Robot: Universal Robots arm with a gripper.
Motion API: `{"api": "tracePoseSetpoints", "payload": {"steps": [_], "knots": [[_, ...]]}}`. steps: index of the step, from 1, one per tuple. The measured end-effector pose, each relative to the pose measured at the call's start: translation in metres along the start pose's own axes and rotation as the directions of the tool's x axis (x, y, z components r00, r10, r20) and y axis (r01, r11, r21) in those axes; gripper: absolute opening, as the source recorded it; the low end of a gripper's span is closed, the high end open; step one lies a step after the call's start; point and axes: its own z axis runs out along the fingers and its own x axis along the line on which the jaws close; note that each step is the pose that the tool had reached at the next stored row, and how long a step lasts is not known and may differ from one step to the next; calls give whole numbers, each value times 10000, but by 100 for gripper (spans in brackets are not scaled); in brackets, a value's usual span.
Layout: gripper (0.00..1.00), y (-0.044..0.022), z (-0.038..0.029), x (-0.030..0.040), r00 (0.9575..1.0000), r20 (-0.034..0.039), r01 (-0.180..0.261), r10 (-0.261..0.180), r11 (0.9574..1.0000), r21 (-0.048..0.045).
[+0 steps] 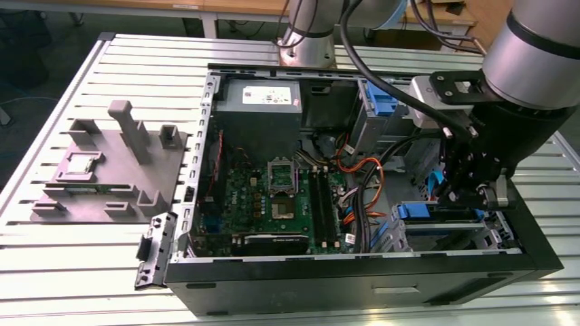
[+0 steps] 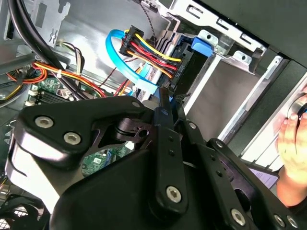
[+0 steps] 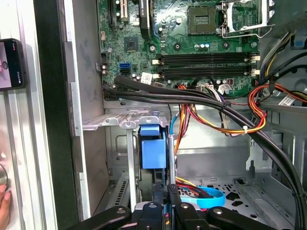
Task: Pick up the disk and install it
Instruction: 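Insert the second disk wire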
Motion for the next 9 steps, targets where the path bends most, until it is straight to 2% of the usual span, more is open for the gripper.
{"api": "tracePoseSetpoints", "payload": {"steps": [9], "knots": [[16,3,38,18,10000,1,10,-10,10000,0]]}}
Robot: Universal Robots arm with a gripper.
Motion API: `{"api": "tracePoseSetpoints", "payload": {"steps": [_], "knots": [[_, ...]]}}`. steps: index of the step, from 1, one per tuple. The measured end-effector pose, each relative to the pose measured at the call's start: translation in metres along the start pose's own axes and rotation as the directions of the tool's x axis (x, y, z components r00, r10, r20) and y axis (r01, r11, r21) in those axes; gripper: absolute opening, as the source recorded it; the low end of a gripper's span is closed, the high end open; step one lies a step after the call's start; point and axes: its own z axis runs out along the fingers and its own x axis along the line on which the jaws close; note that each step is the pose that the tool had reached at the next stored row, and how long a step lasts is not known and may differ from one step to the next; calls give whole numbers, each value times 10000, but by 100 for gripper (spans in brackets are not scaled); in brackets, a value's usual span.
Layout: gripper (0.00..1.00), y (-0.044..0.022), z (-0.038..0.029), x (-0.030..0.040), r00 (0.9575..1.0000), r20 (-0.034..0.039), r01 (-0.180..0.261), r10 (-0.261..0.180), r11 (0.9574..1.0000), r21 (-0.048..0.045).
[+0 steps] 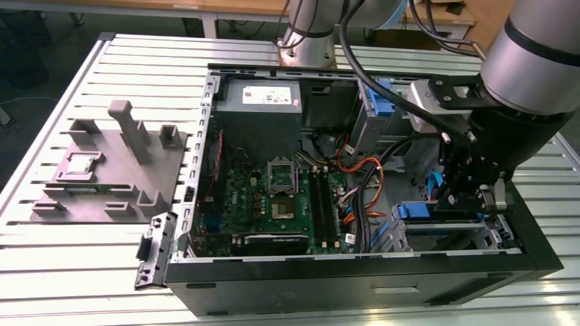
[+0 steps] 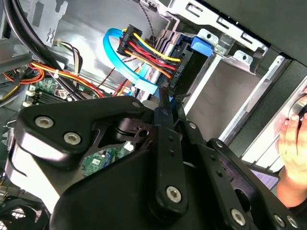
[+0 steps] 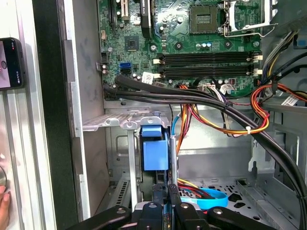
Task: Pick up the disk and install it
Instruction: 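Insert the second disk wire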
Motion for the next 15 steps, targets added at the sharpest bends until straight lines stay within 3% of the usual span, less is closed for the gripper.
{"api": "tracePoseSetpoints", "payload": {"steps": [11,15], "knots": [[16,-18,12,9,10000,5,54,-54,10000,1],[16,-18,16,9,9997,55,230,-230,9997,1]]}}
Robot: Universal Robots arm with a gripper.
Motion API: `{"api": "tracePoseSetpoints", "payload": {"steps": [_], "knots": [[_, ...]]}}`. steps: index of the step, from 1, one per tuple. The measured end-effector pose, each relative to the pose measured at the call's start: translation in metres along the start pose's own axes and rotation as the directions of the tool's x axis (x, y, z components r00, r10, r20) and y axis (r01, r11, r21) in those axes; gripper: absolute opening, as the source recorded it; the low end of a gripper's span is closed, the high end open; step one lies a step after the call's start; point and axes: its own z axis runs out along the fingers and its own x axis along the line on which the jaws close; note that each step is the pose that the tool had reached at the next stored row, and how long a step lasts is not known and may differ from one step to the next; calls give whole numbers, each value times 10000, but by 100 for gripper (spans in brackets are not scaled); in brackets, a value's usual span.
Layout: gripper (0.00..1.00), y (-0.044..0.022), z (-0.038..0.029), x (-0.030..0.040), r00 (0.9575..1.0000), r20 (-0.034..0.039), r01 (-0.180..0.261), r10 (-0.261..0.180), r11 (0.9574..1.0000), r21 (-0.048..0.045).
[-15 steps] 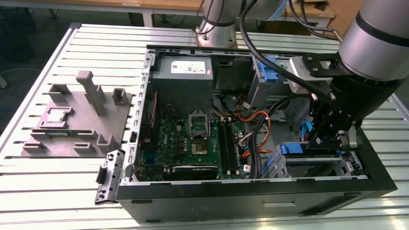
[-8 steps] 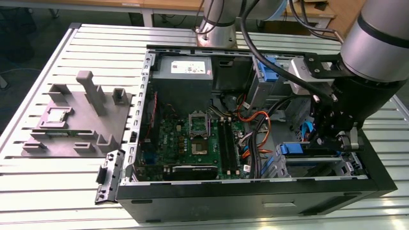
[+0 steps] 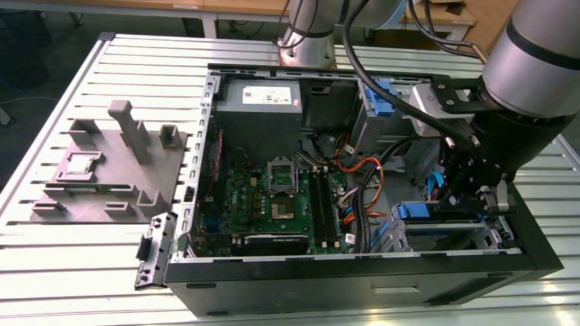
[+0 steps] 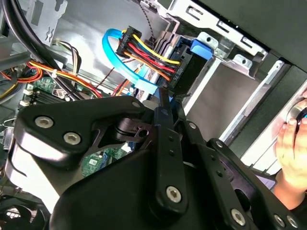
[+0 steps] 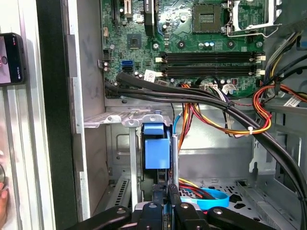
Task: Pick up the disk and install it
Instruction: 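Insert the second disk wire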
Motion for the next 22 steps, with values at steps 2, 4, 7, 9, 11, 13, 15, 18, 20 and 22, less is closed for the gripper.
{"api": "tracePoseSetpoints", "payload": {"steps": [2,4,7,9,11,13,15,18,20,22], "knots": [[16,0,1,0,9999,107,-4,4,10000,-3],[16,0,0,1,9998,180,-11,12,10000,-6],[16,0,2,7,9998,190,-12,13,10000,-6],[16,0,5,17,9998,190,-13,13,10000,-6],[16,0,8,19,9998,188,-12,13,10000,-7],[16,1,12,20,9998,190,-13,13,10000,-7],[16,1,17,20,9998,192,-13,13,10000,-6],[16,2,26,20,9998,198,-13,13,10000,-7],[16,2,31,20,9998,202,-13,13,10000,-7],[16,3,37,20,9998,209,-14,15,10000,-7]]}}
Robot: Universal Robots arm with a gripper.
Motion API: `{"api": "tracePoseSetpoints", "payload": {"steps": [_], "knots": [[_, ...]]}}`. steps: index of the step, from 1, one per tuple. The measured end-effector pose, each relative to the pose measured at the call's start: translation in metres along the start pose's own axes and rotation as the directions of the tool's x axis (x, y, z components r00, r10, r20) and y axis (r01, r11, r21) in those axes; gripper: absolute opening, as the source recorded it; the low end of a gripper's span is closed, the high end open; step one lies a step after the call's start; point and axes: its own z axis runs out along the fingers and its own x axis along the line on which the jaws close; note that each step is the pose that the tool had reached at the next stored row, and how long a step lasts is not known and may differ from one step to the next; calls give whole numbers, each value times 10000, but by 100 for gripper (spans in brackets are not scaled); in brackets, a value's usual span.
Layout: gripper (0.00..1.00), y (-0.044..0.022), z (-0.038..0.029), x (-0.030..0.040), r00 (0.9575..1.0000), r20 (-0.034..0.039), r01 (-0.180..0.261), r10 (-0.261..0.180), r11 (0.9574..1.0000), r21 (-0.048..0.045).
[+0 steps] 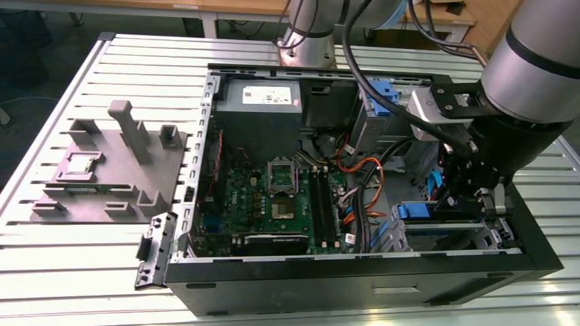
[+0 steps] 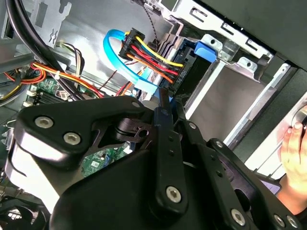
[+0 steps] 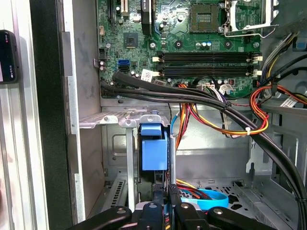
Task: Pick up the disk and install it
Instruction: 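Insert the second disk wire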
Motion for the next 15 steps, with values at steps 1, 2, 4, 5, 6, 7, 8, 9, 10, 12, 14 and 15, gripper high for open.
{"api": "tracePoseSetpoints", "payload": {"steps": [1,2,4,5,6,7,8,9,10,12,14,15], "knots": [[16,0,3,0,10000,2,0,0,10000,0],[16,1,6,0,10000,3,-1,1,10000,0],[16,2,16,1,10000,5,-1,1,10000,0],[16,2,22,2,10000,6,-1,1,10000,0],[16,3,28,2,10000,6,-1,1,10000,0],[16,4,35,3,10000,6,-1,1,10000,0],[16,4,39,4,10000,6,-1,1,10000,-1],[16,4,40,4,10000,5,-1,1,10000,-1],[16,4,40,4,10000,5,-1,1,10000,-1],[16,5,43,4,10000,10,-1,1,10000,-1],[16,5,43,4,10000,11,-2,2,10000,-1],[17,5,45,3,10000,16,-2,2,10000,-1]]}}
